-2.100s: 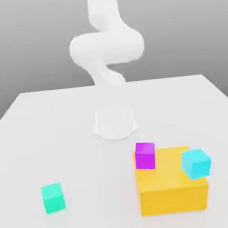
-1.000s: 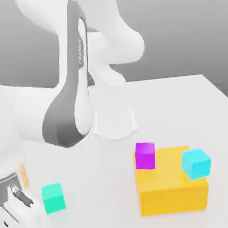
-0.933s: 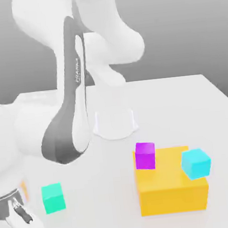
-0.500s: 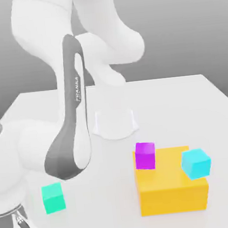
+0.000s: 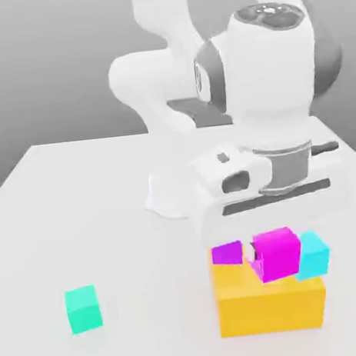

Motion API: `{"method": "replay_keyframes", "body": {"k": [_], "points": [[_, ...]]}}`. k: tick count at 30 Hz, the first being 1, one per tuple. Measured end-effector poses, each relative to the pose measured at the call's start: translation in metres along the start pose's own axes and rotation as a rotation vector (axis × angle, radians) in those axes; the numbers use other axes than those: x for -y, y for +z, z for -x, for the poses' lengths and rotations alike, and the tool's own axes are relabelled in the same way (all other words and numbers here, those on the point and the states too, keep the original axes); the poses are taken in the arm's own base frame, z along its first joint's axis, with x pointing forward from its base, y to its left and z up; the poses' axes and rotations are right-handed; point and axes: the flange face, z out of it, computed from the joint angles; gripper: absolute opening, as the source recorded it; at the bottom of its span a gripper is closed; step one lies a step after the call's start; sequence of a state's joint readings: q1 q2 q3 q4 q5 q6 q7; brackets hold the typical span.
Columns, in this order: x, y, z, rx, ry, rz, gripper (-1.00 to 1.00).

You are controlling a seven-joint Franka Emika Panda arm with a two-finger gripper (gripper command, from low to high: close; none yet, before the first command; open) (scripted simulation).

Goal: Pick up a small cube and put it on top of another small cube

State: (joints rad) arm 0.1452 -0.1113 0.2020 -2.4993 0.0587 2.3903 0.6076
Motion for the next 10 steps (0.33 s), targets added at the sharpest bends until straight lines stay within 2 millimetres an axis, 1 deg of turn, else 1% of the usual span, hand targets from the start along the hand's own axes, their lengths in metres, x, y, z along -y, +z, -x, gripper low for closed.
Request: {"method": "replay_keyframes", "body": {"k": [2,3,6,7,10], "points": [[0.014,-0.009,0.036,-0.004,-0.149,0.008,-1.0],[0.018,-0.004,0.045,-0.005,-0.189,0.011,-1.0],[0.021,0.032,0.052,-0.007,-0.223,0.015,-1.0],[0.02,0.044,0.053,-0.007,-0.226,0.015,1.0],[0.02,0.044,0.053,-0.007,-0.226,0.015,1.0]]}}
